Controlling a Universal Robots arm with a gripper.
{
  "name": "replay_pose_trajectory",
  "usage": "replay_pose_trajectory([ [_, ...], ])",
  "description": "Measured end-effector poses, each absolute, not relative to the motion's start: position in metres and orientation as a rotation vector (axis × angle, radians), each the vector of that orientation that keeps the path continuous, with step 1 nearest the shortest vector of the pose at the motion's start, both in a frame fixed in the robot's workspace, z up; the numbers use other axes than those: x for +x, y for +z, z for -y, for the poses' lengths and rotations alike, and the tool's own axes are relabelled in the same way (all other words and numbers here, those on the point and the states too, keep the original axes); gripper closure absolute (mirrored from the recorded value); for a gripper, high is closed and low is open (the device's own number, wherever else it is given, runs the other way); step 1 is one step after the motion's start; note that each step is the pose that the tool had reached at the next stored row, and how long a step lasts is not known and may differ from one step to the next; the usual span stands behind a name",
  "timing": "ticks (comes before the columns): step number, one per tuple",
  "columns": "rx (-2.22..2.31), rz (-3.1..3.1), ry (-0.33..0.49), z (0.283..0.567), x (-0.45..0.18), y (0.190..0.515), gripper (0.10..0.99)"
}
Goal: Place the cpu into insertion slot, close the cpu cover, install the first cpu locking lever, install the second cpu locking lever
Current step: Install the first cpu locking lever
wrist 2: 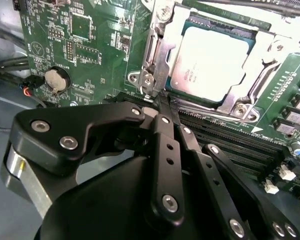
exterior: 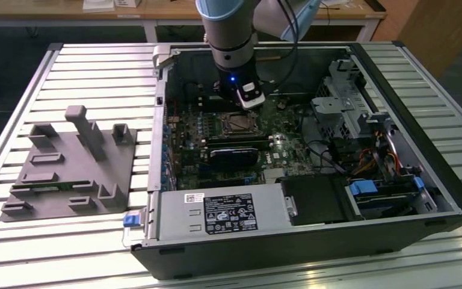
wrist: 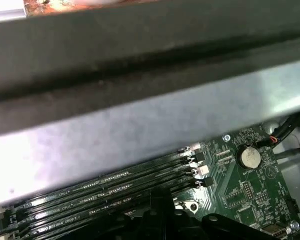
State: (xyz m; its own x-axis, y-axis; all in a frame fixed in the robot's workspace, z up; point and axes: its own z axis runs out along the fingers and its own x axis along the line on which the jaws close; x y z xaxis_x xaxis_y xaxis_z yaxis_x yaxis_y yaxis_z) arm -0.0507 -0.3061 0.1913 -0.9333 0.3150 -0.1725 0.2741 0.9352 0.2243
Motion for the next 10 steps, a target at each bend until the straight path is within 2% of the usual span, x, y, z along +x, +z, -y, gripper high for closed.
replay_pose_trajectory([
  [10, 0.444, -2.886, 0.295, 0.306, -0.051, 0.205, 0.980],
])
